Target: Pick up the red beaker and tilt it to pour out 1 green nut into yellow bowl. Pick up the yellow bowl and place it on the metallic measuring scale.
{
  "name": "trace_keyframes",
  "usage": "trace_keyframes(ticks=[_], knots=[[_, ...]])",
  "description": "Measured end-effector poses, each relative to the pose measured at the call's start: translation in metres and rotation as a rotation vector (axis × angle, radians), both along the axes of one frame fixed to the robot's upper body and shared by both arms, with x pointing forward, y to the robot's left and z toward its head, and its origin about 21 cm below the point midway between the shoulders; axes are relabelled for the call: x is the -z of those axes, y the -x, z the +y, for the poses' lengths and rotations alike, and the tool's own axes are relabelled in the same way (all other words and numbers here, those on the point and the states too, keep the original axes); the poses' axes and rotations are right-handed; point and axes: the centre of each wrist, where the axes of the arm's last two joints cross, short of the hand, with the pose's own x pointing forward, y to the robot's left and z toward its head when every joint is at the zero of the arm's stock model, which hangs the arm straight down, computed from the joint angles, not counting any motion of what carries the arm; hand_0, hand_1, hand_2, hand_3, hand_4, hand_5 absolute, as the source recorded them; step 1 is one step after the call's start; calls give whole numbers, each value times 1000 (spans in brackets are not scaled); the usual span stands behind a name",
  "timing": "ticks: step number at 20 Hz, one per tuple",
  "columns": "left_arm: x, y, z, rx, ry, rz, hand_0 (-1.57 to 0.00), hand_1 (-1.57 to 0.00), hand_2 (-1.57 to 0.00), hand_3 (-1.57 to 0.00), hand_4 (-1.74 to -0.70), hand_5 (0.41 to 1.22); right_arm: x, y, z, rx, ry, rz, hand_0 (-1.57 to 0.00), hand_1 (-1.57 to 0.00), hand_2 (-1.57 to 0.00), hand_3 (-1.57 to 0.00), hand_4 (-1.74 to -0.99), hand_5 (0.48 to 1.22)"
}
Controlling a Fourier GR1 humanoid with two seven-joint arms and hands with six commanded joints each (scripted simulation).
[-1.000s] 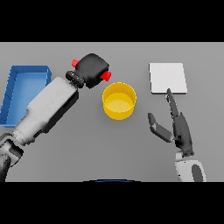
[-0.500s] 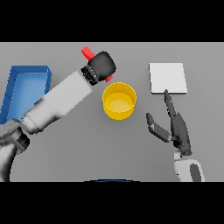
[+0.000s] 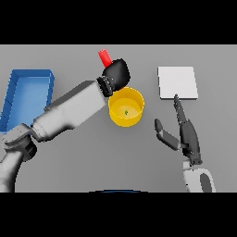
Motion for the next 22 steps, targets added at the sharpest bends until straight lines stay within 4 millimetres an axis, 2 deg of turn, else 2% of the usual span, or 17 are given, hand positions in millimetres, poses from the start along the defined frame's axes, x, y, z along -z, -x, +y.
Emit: trace_keyframes(ticks=[1, 6, 7, 8, 10, 12, 14, 17, 18, 19, 20, 22], knots=[[-1, 1, -4, 13, -35, -17, -1571, -1571, -1571, -1571, -1735, 1221, 1, 1, -5, 12, 17, -2, 1, 1, 1, 1, -1082, 677], [-12, 1, -24, 84, -220, -69, -1571, -1571, -1571, -1571, -1732, 1221, 2, -1, 1, 5, 19, -15, 1, 1, 1, 1, -1061, 671], [-10, 2, -28, 93, -258, -88, -1571, -1571, -1571, -1571, -1732, 1221, 2, 0, -2, 6, 25, -25, 1, 1, 1, 1, -1059, 672], [-7, 3, -28, 100, -287, -90, -1571, -1571, -1571, -1571, -1732, 1221, 3, 2, 2, 2, 28, -31, 1, 1, 1, 1, -1051, 677], [-10, 5, -35, 106, -310, -115, -1571, -1571, -1571, -1571, -1728, 1221, 0, -4, -1, 10, 31, -21, 1, 1, 1, 1, -1041, 683], [-20, 2, -37, 107, -335, -117, -1571, -1571, -1571, -1571, -1729, 1221, -3, -4, 5, 2, 30, -30, 1, 1, 1, 1, -1027, 686], [-39, -7, -37, 129, -274, -134, -1571, -1571, -1571, -1571, -1726, 1221, -1, -3, 5, 3, 26, -19, 1, 1, 1, 1, -1035, 685], [-79, -22, -30, 70, -224, -164, -1571, -1571, -1571, -1571, -1728, 1221, -2, -1, 3, 4, 50, -33, 1, 1, 1, 1, -1023, 682], [-90, -26, -26, 45, -183, -168, -1571, -1571, -1571, -1263, -1731, 1221, -3, -2, 4, 6, 55, -32, 1, 1, 1, 1, -1024, 681], [-113, -33, -20, -3, -127, -181, -1571, -1571, -1571, -1023, -1733, 1221, -1, -2, 2, 10, 57, -26, 1, 1, 1, 1, -1028, 680], [-123, -38, -17, -30, -98, -191, -1571, -1571, -1571, -1132, -1731, 1221, -3, -1, 2, 5, 48, -46, 1, 1, 1, 1, -1018, 680], [-146, -51, 8, -95, 22, -158, -1571, -1571, -1571, -1290, -1729, 1221, -2, 1, -1, 5, 36, -22, 1, 1, 1, 1, -1001, 683]])
